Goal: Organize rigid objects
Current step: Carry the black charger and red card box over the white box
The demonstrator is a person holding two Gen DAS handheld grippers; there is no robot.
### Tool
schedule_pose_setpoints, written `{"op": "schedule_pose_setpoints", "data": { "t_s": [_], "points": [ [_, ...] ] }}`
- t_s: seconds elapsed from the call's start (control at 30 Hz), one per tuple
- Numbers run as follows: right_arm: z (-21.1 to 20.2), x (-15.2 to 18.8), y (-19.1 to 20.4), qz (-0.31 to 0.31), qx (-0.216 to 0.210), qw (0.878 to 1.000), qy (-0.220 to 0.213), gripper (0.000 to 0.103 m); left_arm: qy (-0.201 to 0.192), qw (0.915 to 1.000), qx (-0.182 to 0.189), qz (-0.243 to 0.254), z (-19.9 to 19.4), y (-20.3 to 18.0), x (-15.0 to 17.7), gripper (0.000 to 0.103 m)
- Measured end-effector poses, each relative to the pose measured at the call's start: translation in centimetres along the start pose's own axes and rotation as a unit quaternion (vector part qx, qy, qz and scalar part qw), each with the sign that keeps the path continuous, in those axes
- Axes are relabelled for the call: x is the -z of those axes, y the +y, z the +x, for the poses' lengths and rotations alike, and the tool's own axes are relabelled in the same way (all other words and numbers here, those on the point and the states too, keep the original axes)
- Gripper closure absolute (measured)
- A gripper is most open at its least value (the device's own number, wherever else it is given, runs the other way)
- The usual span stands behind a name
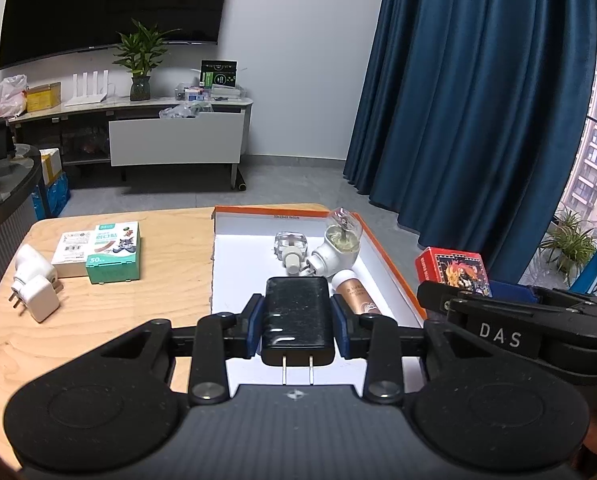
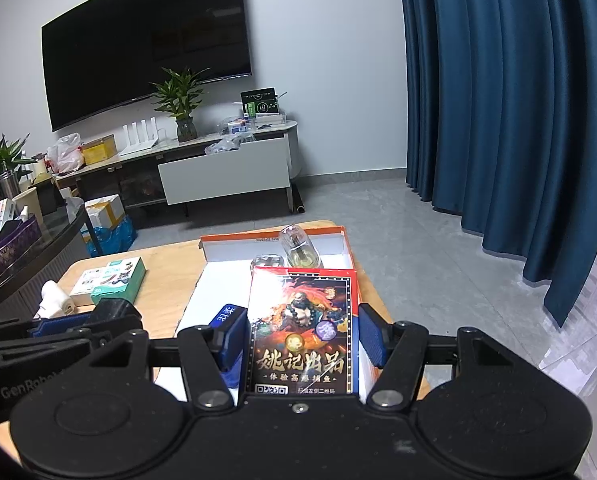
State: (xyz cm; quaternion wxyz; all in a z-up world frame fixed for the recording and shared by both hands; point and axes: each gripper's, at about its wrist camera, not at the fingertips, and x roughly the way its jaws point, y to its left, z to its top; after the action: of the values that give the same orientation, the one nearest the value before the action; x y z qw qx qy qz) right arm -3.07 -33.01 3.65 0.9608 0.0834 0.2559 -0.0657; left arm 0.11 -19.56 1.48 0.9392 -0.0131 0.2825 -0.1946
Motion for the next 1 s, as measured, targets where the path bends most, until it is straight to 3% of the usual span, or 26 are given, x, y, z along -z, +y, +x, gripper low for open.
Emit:
{"op": "schedule_pose_setpoints", "data": {
  "t_s": [1.0],
  "points": [
    [0.32, 0.72, 0.41, -0.011, 0.000, 1.000, 0.004, 0.032, 0.000, 1.0000, -0.001, -0.004, -0.13, -0.11, 0.19, 0.066]
  ]
}}
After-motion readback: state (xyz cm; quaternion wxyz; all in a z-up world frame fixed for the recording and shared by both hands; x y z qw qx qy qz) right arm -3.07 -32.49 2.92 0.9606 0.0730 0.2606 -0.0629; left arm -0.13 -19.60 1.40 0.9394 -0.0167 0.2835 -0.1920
